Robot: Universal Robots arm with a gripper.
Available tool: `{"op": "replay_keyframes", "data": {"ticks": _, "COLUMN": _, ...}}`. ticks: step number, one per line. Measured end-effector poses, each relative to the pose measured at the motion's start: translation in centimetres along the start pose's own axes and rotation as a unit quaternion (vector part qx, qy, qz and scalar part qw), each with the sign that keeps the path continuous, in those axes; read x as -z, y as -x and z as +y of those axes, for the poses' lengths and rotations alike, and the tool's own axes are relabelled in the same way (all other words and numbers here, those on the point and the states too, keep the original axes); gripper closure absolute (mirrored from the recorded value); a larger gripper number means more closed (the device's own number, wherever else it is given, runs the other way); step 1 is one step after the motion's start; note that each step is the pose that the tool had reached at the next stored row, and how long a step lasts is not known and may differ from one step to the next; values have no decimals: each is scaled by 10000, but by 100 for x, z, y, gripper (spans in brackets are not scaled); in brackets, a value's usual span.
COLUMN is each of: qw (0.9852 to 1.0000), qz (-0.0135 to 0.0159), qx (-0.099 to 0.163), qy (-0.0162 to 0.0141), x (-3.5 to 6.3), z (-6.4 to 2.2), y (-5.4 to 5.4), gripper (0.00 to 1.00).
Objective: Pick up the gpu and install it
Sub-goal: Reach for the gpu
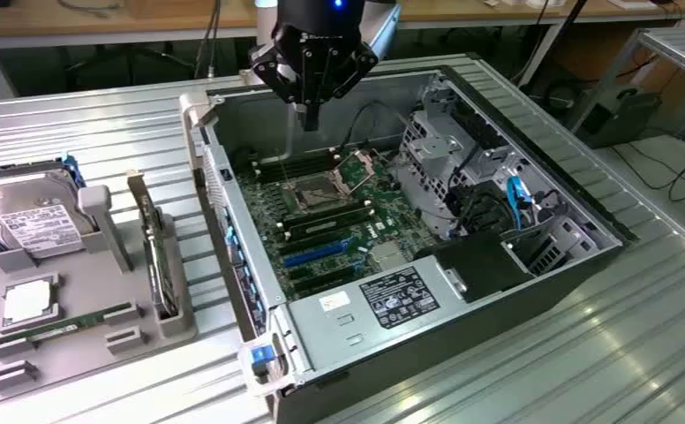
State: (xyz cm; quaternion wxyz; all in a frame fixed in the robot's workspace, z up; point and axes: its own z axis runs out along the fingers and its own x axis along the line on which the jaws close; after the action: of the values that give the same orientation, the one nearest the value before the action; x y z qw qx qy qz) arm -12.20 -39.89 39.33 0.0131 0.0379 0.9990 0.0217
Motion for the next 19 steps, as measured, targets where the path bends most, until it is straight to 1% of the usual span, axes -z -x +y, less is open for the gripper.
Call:
{"op": "replay_keyframes", "data": {"ticks": 7, "qw": 10000, "qz": 0, "qx": 0, "qy": 0, "x": 0, "z": 0, "y": -1, "gripper": 89}}
{"op": "replay_keyframes", "data": {"ticks": 9, "qw": 10000, "qz": 0, "qx": -1, "qy": -1, "x": 1, "z": -4, "y": -16, "gripper": 89}}
{"op": "replay_keyframes", "data": {"ticks": 11, "qw": 10000, "qz": 0, "qx": 1, "qy": 0, "x": 3, "z": -25, "y": -85, "gripper": 89}}
{"op": "replay_keyframes", "data": {"ticks": 14, "qw": 10000, "qz": 0, "qx": 0, "qy": 0, "x": 9, "z": -66, "y": -240, "gripper": 89}}
{"op": "replay_keyframes", "data": {"ticks": 19, "qw": 10000, "qz": 0, "qx": 1, "qy": 0, "x": 16, "z": -120, "y": -464, "gripper": 89}}
